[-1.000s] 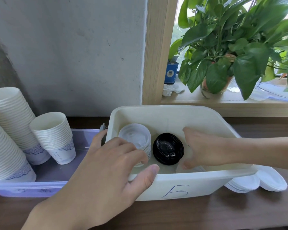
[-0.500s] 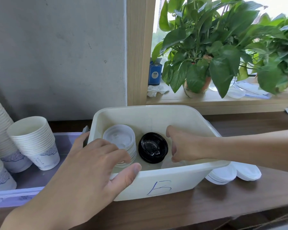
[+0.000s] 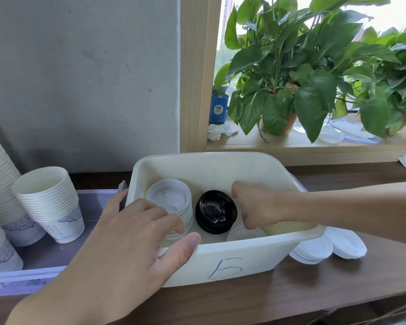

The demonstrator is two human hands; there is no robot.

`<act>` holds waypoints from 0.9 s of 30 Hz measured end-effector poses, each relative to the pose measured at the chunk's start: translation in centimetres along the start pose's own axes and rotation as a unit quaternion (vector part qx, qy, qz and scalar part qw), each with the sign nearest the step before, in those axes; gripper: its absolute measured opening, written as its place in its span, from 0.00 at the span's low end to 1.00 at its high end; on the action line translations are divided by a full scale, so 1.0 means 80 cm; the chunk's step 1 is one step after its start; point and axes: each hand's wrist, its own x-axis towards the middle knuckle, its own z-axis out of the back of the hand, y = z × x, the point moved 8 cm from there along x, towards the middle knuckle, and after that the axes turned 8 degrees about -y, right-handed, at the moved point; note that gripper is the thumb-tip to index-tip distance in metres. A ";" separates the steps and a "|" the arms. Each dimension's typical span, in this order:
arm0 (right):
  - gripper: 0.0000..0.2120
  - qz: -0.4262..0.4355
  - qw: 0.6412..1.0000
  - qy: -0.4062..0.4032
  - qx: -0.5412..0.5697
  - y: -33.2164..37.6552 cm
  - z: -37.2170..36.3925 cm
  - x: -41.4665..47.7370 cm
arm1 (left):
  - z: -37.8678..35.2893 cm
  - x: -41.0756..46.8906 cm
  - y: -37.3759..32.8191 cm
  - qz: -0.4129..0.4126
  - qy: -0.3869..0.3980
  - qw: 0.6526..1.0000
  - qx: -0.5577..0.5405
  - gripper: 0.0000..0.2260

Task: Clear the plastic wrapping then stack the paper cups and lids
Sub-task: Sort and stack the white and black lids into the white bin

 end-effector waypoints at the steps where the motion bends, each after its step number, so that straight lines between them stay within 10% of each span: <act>1: 0.27 -0.001 1.000 -0.001 0.004 -0.001 0.004 -0.002 | 0.000 0.000 0.000 0.001 -0.001 1.000 0.001 0.29; 27: 0.26 0.028 0.927 -0.280 0.248 0.021 0.162 -0.102 | -0.016 0.032 0.017 0.060 0.083 0.994 0.038 0.44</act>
